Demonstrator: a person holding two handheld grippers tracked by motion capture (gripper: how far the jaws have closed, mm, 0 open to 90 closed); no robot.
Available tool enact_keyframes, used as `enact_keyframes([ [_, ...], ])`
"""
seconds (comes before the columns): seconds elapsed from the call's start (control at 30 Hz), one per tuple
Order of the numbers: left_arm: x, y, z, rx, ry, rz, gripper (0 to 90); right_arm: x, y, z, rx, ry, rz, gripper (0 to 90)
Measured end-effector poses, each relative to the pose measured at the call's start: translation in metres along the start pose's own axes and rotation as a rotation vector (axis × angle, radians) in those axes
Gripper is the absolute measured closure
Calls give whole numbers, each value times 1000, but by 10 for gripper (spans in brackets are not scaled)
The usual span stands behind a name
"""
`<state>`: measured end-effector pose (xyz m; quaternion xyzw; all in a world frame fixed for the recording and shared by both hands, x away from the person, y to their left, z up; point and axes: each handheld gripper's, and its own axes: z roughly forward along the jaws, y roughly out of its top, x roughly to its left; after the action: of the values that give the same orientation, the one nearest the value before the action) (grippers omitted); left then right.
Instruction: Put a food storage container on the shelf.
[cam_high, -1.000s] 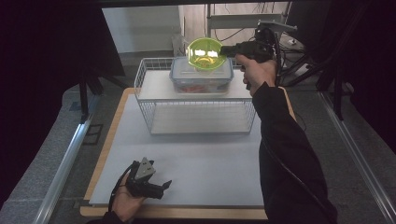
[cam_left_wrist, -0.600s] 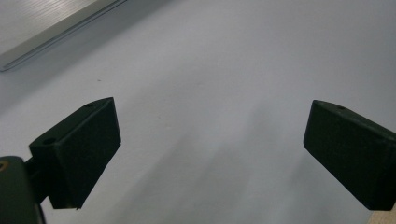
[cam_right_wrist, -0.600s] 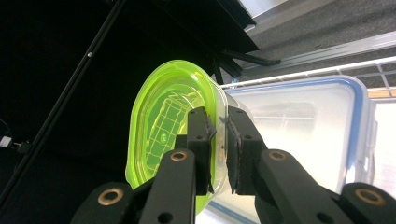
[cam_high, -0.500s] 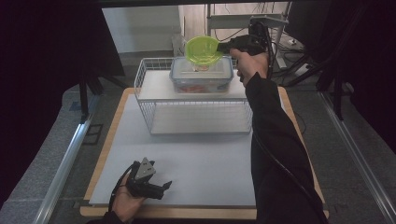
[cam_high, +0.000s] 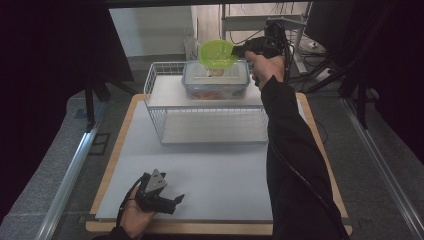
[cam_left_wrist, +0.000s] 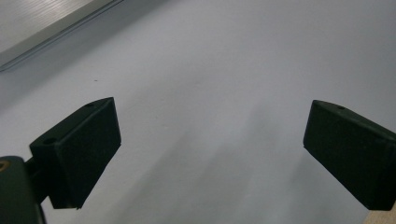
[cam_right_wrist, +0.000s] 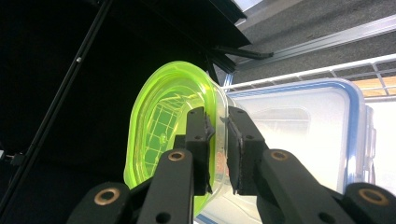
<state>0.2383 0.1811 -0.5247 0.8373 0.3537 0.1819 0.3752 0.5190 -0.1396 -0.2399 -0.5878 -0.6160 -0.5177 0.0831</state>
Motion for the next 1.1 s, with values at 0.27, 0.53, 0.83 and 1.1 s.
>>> enact_keyframes([
  [0.27, 0, 0, 0, 1, 0, 3, 39, 1, 0, 3, -5, 2, -8, 728],
  [0.53, -1, 0, 0, 5, -1, 6, 39, 1, 0, 1, -15, -14, -59, 615],
  [0.83, -1, 0, 0, 6, 0, 9, 40, 1, -1, -1, -16, -30, -143, 453],
  [1.1, -1, 0, 0, 5, 0, 9, 40, 2, -2, -4, -12, -41, -190, 383],
])
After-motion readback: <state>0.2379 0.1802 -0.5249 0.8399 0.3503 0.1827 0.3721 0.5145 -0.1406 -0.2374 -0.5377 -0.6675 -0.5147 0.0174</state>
